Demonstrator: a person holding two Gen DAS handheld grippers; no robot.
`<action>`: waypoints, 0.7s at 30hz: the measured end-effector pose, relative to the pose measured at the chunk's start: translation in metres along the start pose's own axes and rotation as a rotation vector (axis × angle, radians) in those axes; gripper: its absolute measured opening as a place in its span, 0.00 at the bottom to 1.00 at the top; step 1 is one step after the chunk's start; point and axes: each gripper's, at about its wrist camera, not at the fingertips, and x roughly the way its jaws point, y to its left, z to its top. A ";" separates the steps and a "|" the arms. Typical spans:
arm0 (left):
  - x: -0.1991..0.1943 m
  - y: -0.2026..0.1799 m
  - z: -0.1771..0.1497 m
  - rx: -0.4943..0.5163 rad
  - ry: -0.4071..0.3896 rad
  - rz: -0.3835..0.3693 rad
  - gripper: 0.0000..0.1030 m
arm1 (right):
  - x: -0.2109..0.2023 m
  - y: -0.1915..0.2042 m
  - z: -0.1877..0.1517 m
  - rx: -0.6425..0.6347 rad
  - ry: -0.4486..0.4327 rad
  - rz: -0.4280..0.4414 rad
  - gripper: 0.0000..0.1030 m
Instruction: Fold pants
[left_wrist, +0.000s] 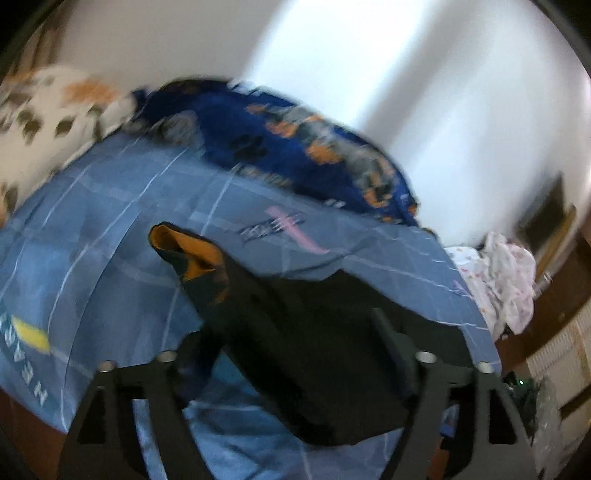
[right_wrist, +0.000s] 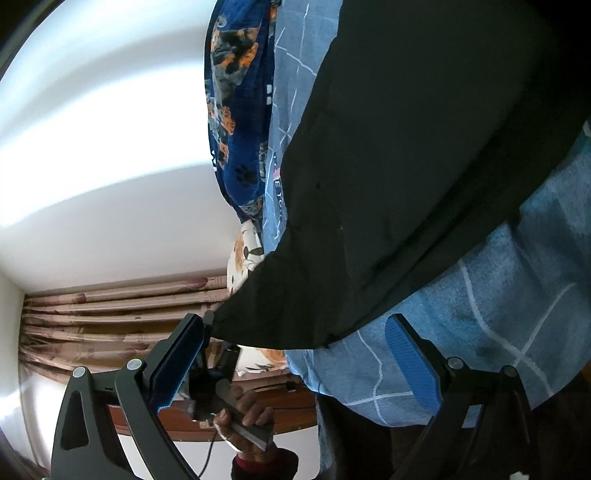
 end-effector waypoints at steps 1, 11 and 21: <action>0.003 0.009 -0.002 -0.028 0.004 -0.009 0.78 | 0.000 0.000 0.000 0.002 -0.002 0.001 0.96; 0.008 0.059 -0.014 -0.195 0.023 -0.148 0.76 | -0.002 -0.010 0.001 0.050 -0.007 0.013 0.96; 0.031 0.119 -0.047 -0.387 0.103 -0.188 0.80 | -0.004 -0.015 0.002 0.089 -0.016 0.015 0.98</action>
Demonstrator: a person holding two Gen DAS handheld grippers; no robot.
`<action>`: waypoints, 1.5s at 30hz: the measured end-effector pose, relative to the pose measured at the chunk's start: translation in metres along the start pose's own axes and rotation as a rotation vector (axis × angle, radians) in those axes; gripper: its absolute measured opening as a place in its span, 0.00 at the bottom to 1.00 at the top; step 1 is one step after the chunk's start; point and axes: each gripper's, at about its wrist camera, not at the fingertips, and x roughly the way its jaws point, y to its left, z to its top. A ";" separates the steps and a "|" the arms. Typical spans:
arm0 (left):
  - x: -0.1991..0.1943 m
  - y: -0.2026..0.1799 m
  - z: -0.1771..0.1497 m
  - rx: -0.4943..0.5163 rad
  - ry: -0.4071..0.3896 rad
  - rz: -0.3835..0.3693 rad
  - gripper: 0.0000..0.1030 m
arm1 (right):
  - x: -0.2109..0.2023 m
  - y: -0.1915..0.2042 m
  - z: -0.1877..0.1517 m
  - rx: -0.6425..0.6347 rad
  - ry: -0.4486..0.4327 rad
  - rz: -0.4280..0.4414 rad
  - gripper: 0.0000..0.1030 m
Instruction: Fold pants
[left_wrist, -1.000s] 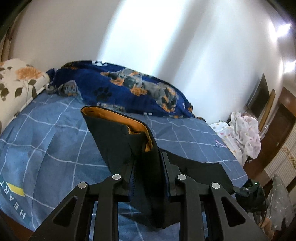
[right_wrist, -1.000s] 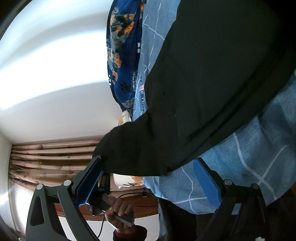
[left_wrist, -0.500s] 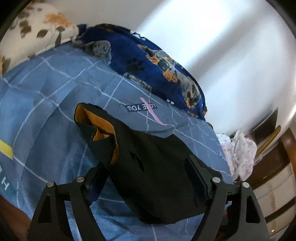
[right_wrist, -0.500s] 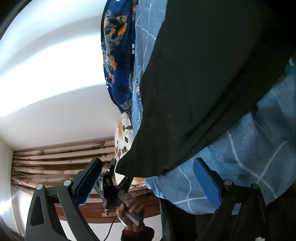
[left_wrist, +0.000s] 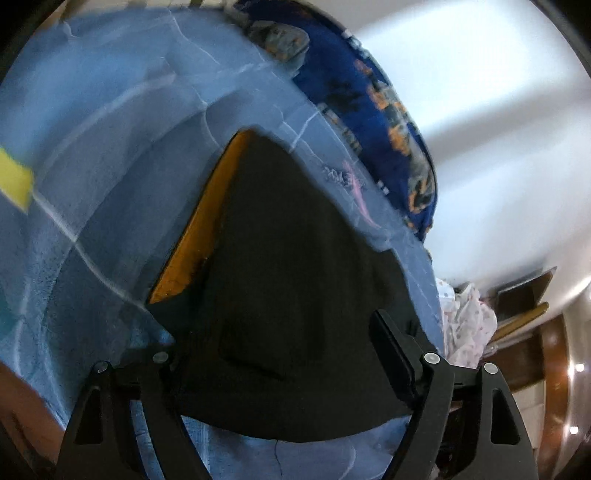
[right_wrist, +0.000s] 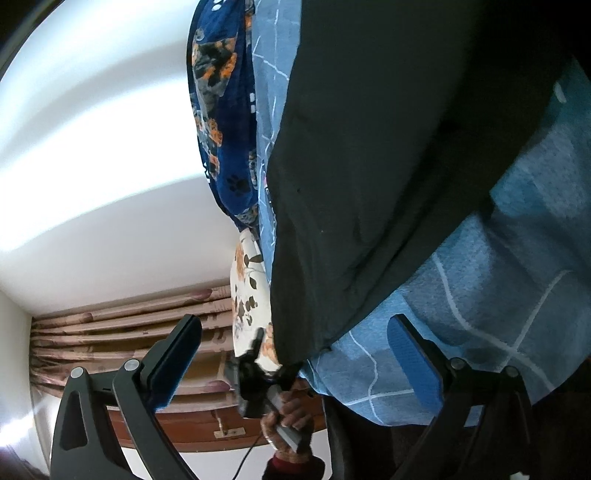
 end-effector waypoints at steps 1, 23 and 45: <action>-0.001 -0.001 0.001 0.017 -0.010 0.005 0.80 | 0.000 -0.001 0.000 0.005 0.001 0.001 0.98; 0.001 -0.107 -0.012 0.453 -0.113 0.177 0.22 | 0.003 -0.007 0.000 -0.004 0.015 -0.028 0.98; 0.024 -0.231 -0.038 0.696 -0.105 0.132 0.22 | -0.024 0.062 0.029 -0.229 -0.023 -0.023 0.98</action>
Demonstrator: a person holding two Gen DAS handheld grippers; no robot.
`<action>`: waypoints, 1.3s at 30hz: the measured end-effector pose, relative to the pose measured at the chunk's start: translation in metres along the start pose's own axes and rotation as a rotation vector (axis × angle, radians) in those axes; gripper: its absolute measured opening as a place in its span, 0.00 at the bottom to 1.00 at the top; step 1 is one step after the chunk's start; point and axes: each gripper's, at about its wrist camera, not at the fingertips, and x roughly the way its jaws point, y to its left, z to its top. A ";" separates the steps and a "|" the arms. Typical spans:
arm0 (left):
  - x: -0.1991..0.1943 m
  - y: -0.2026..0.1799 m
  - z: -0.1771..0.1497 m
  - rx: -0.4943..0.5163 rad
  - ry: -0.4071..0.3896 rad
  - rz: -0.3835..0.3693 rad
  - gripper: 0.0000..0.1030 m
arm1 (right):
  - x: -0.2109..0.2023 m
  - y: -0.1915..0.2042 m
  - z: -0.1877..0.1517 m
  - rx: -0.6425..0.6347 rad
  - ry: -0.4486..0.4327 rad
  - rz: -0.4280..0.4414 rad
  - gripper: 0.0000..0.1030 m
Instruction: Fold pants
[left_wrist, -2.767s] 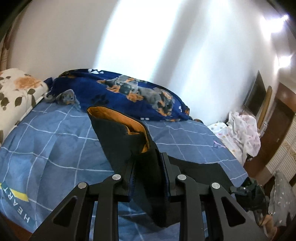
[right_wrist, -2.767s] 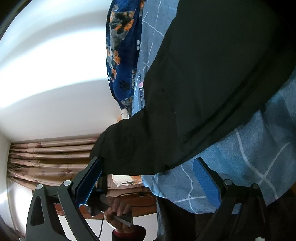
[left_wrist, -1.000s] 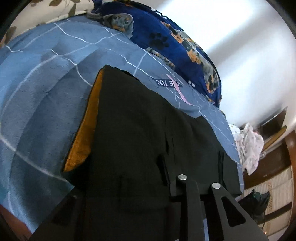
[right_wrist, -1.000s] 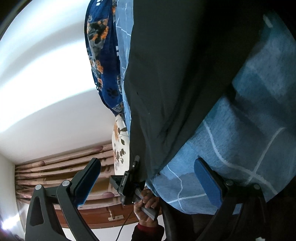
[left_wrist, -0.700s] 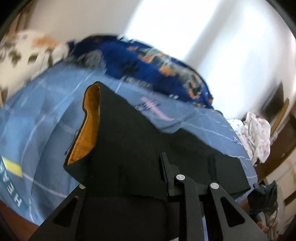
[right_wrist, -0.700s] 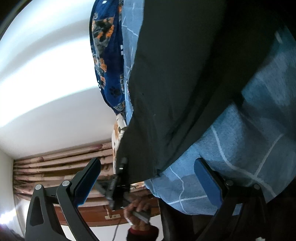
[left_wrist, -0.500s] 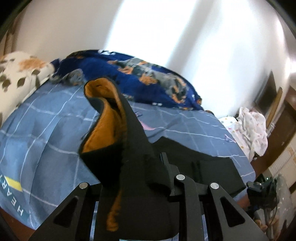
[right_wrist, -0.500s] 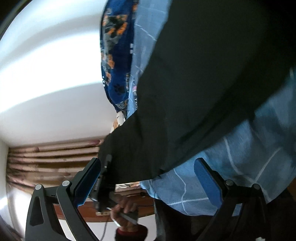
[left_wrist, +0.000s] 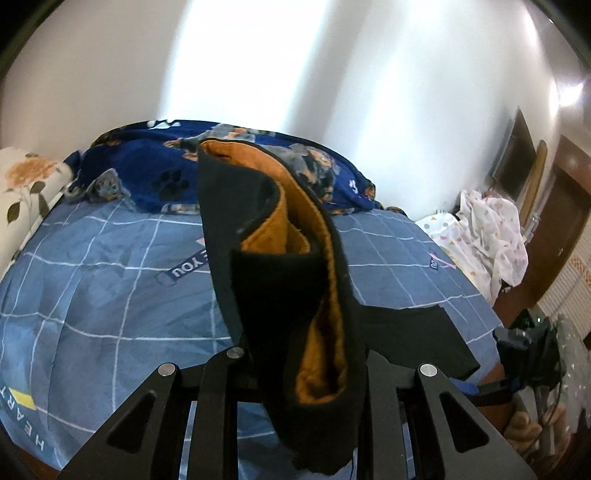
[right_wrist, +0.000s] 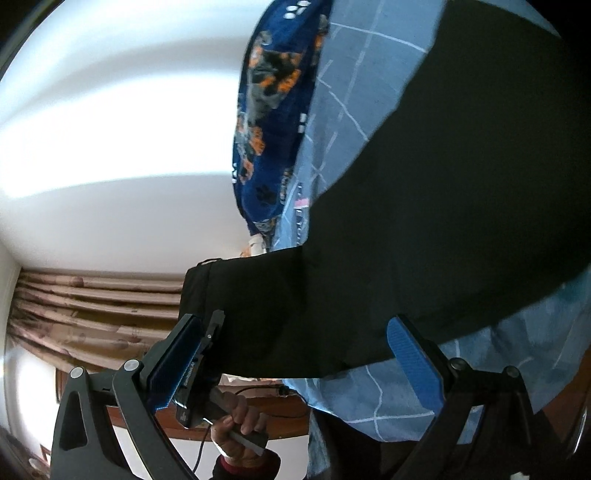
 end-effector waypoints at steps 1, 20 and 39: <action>0.002 -0.005 0.001 0.007 0.002 -0.003 0.22 | 0.000 0.002 0.002 -0.006 0.003 0.005 0.98; 0.049 -0.083 0.002 0.115 0.069 -0.077 0.22 | 0.018 0.030 0.036 -0.006 0.086 0.180 0.99; 0.106 -0.154 -0.038 0.328 0.171 -0.061 0.22 | 0.043 0.015 0.082 0.093 0.173 0.222 1.00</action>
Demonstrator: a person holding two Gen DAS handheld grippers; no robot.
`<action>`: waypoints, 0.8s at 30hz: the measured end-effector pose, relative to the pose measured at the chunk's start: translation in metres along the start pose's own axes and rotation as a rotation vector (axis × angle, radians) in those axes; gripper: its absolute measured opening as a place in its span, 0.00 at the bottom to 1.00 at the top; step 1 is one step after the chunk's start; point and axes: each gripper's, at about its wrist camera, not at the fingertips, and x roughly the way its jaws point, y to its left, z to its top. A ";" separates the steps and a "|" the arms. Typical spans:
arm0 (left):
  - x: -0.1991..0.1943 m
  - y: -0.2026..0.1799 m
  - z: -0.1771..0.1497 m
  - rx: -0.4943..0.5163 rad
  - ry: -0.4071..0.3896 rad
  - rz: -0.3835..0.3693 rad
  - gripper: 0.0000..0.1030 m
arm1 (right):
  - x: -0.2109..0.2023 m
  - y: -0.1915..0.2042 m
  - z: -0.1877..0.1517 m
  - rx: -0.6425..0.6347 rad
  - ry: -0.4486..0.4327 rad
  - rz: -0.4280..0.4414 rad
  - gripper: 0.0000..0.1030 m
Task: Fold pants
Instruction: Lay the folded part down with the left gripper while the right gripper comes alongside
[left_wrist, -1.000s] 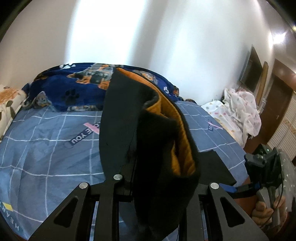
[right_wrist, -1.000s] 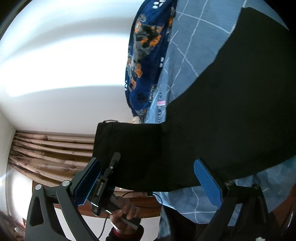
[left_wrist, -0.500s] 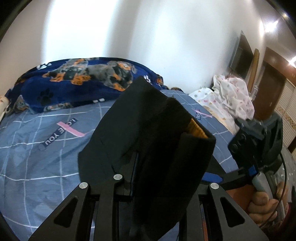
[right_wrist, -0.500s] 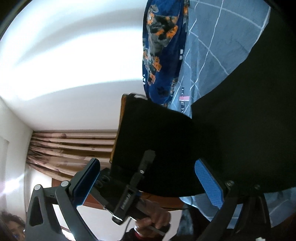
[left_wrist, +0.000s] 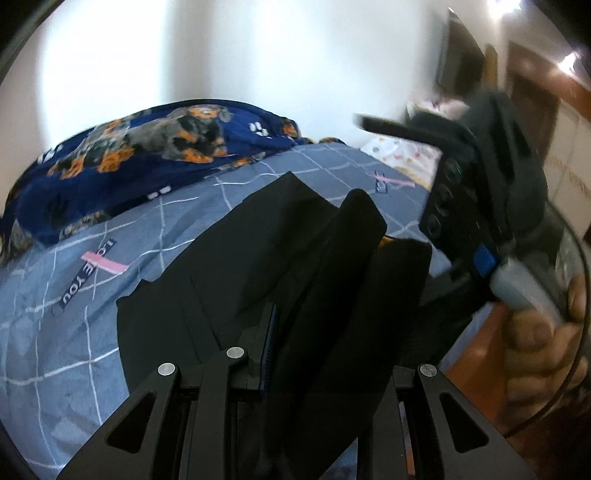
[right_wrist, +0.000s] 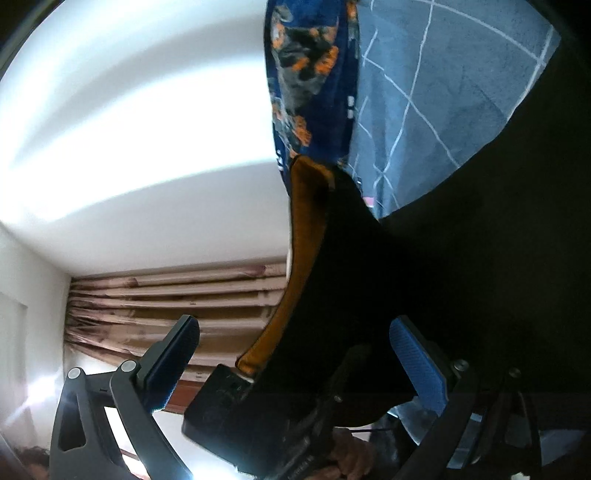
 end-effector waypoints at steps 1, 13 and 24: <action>0.003 -0.005 -0.001 0.022 0.004 0.003 0.22 | 0.000 0.000 0.002 -0.002 0.007 -0.010 1.00; 0.022 -0.029 -0.012 0.159 0.026 0.031 0.50 | -0.015 -0.013 0.017 -0.043 0.057 -0.274 0.28; -0.022 -0.015 -0.024 0.130 -0.011 0.000 0.82 | -0.051 -0.024 0.011 -0.102 -0.021 -0.280 0.13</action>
